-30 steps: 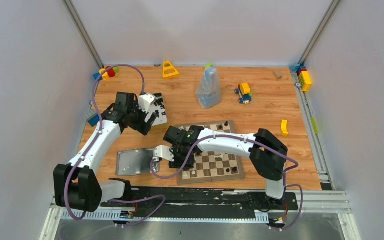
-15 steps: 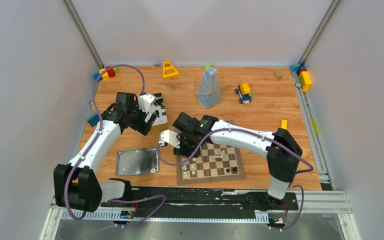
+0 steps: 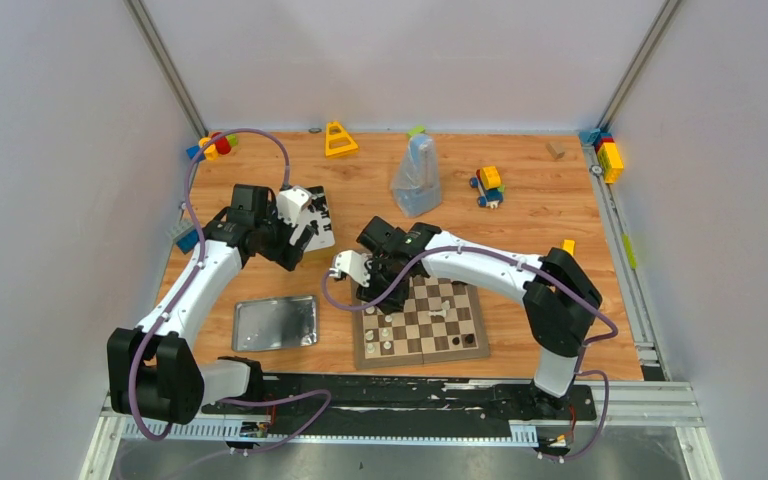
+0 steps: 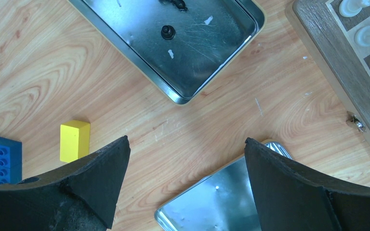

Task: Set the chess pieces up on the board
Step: Move the chess piece to the chessboard.

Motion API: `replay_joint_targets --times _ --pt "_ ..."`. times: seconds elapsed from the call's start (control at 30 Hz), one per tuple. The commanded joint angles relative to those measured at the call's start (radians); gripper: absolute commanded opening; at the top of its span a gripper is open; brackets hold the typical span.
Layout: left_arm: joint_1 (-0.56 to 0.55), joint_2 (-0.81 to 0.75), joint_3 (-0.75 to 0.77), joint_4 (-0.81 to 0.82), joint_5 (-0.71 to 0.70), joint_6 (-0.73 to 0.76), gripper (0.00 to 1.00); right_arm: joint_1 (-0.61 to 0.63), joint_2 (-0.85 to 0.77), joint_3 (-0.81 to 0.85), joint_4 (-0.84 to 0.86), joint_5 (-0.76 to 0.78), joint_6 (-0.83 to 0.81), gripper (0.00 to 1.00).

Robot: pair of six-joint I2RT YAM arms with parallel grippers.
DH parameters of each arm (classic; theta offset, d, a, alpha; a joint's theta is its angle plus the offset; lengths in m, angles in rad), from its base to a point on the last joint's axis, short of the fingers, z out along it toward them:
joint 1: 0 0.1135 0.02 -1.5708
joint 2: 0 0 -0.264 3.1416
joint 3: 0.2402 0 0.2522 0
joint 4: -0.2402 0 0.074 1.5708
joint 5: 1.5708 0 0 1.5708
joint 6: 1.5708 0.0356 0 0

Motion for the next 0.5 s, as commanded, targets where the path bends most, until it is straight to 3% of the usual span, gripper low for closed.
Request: replay_joint_targets --times 0.0,0.47 --pt "0.009 -0.015 0.03 0.004 0.018 -0.004 0.96 0.004 0.016 -0.005 0.024 -0.049 0.017 0.34" --pt "0.009 -0.016 0.028 0.004 0.018 -0.003 0.96 0.005 0.058 -0.011 0.025 -0.079 0.014 0.32"
